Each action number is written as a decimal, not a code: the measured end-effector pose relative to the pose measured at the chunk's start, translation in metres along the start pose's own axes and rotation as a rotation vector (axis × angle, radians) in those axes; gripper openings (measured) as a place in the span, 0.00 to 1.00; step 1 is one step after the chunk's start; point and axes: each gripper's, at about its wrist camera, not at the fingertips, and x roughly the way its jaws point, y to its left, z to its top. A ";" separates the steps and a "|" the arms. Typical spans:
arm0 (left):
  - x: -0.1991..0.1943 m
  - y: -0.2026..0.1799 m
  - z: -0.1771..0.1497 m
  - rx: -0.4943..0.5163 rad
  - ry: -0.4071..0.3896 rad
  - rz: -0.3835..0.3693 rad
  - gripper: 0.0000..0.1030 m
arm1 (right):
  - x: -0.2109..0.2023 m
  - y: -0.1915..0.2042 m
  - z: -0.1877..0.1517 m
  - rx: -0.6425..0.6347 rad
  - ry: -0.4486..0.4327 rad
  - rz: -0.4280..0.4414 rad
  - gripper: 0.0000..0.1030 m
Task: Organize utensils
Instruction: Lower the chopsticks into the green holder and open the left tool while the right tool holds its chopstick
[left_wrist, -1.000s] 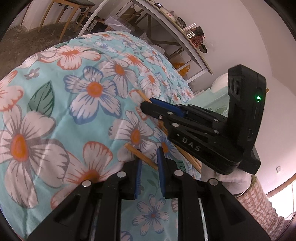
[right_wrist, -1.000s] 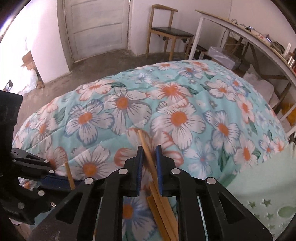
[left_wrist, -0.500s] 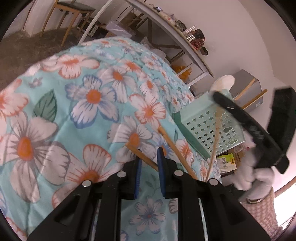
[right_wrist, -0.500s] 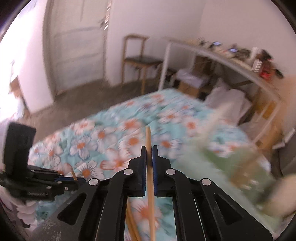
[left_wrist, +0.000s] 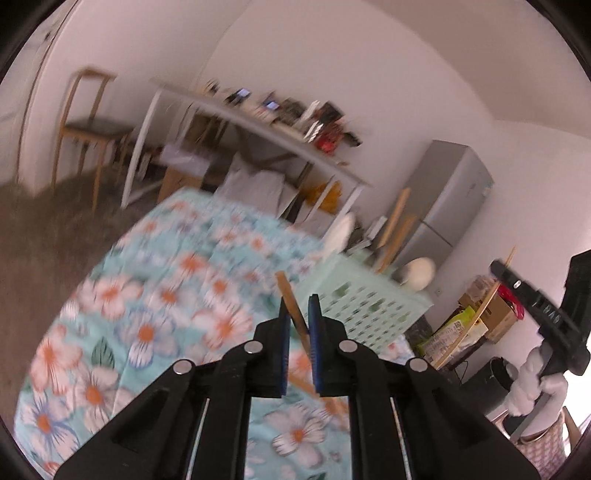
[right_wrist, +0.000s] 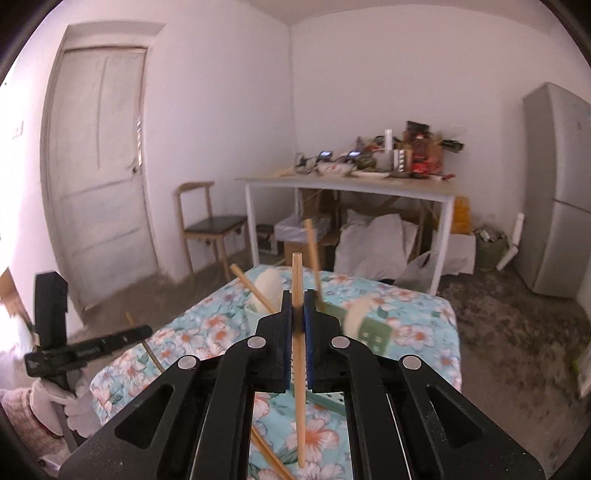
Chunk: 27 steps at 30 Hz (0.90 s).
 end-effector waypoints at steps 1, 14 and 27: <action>-0.002 -0.007 0.004 0.016 -0.013 -0.009 0.06 | -0.003 -0.003 -0.001 0.011 -0.007 -0.003 0.04; -0.026 -0.105 0.084 0.260 -0.250 -0.152 0.05 | -0.024 -0.035 -0.019 0.130 -0.049 0.016 0.04; 0.063 -0.156 0.120 0.368 -0.324 -0.099 0.05 | -0.019 -0.050 -0.025 0.178 -0.059 0.077 0.04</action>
